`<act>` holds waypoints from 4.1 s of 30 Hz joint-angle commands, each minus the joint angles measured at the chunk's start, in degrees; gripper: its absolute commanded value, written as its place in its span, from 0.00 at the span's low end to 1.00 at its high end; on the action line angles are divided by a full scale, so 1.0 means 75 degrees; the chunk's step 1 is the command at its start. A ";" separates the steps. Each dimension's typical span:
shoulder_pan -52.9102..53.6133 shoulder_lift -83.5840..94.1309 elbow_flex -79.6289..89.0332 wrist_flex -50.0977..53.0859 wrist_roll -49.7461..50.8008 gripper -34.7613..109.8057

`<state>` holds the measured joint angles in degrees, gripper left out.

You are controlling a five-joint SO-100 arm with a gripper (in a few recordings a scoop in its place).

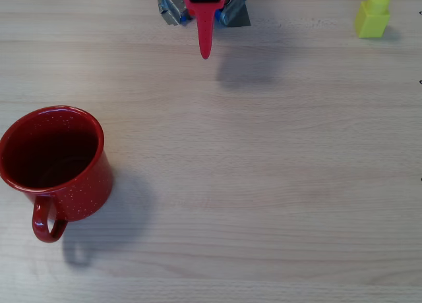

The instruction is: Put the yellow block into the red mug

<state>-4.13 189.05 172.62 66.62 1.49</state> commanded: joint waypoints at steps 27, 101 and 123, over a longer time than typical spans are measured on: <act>-0.0164 0.0000 -0.0258 0.0117 0.0410 0.24; -1.0617 -1.1109 -1.2891 0.4230 0.8168 0.24; -1.1508 -1.4051 -1.4027 0.3562 0.9211 0.41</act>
<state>-88.07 81.56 70.05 93.60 70.49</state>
